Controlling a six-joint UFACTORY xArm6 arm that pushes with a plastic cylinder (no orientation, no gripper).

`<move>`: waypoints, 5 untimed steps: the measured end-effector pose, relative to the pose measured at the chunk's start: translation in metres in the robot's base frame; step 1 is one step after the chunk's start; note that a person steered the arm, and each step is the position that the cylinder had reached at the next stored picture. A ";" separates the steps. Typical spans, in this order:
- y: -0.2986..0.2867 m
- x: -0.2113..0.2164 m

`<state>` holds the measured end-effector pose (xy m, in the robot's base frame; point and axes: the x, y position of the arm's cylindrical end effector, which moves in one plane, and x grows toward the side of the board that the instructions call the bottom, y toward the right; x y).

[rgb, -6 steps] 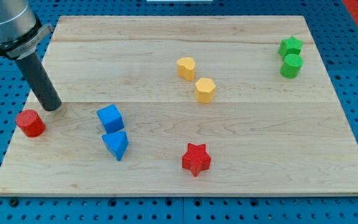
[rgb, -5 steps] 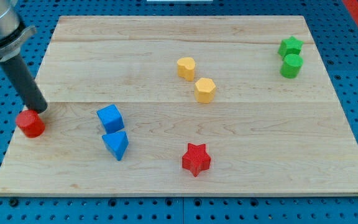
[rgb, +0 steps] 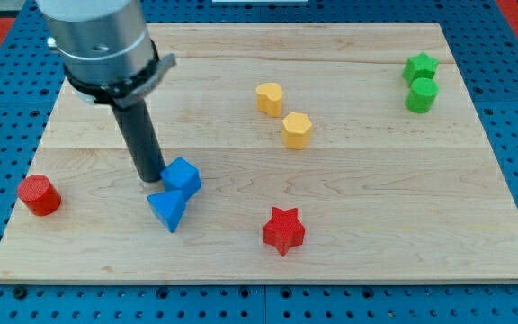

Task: Separate the blue cube from the blue triangle

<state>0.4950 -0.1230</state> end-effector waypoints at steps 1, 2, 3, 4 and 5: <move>0.019 -0.001; 0.079 -0.020; 0.025 -0.018; 0.002 0.001; -0.009 0.033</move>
